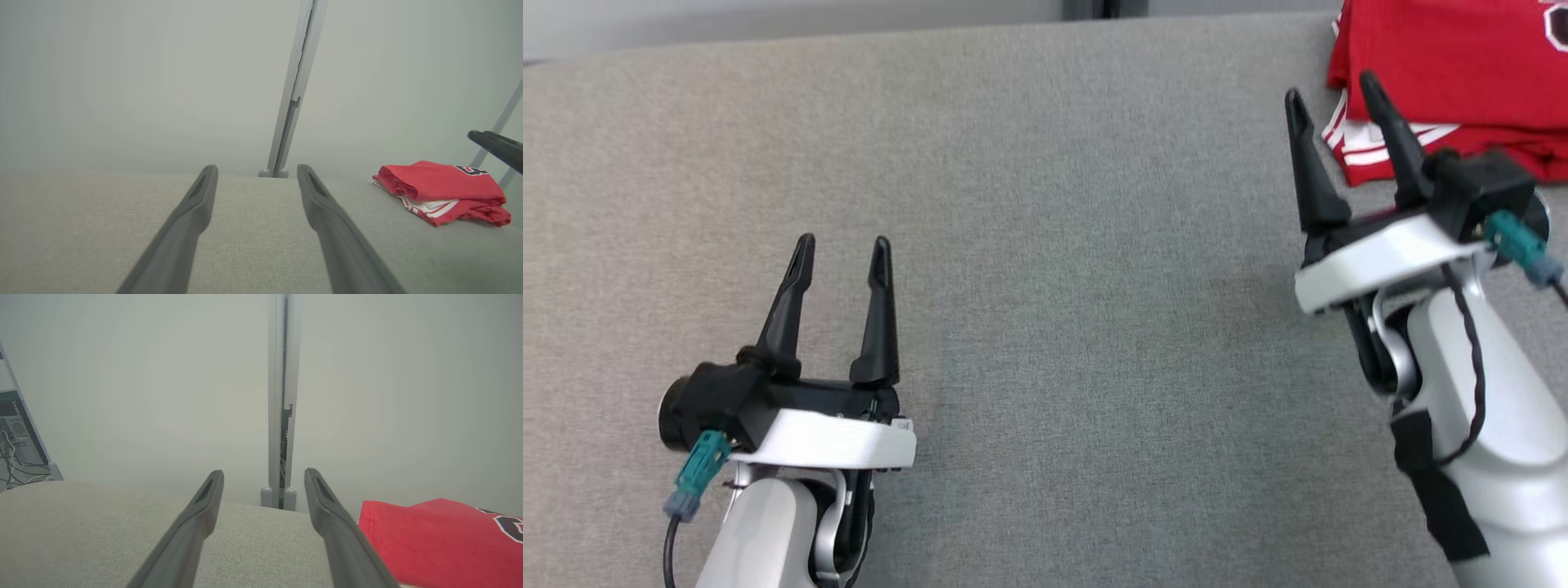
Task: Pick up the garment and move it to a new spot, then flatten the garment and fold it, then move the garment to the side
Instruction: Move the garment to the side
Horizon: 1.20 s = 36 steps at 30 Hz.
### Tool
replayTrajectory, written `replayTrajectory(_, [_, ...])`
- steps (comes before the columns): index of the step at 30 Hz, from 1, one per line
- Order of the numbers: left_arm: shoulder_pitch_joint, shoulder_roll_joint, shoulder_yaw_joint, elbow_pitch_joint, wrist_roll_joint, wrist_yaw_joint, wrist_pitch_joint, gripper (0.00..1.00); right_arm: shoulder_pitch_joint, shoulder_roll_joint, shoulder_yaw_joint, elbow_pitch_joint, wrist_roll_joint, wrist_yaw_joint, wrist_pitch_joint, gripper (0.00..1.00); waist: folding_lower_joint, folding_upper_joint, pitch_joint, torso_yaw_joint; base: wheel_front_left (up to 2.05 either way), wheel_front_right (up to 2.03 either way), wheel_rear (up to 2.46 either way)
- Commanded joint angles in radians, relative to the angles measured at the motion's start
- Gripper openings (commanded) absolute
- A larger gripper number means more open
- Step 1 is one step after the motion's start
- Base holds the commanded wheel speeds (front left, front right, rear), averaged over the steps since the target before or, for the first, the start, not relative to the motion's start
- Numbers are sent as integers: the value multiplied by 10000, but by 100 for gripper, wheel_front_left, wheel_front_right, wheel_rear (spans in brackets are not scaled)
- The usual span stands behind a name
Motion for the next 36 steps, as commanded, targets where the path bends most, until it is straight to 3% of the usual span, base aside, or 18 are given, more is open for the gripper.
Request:
replayTrajectory(1, [189,34,128,33,-37,91,-41,100,591,-8,-55,-325,46,-2,-59,100,0,0,-496,154,0,0,0])
replayTrajectory(5, [503,4,335,-11,56,171,-41,100,1712,8,-183,-1050,-31,-2,-59,100,0,0,-962,319,0,0,0])
replayTrajectory(9, [1078,-20,583,-41,-59,-136,-42,100,3041,57,-260,-2117,-253,-1,-59,100,0,0,-1494,472,0,0,0])
replayTrajectory(14, [1593,-22,1048,-23,91,-203,-42,100,4263,68,-480,-2940,-372,-2,-59,100,0,0,-1963,559,0,0,0])
replayTrajectory(22, [2518,-24,1218,-146,830,-390,-43,100,5721,354,-888,-3248,-449,-1,-59,100,0,0,-2631,622,0,0,0])
replayTrajectory(36, [3519,-26,1456,100,703,-355,-43,100,7290,627,-1233,-3428,-554,-1,-59,100,0,0,-3442,597,0,0,0])
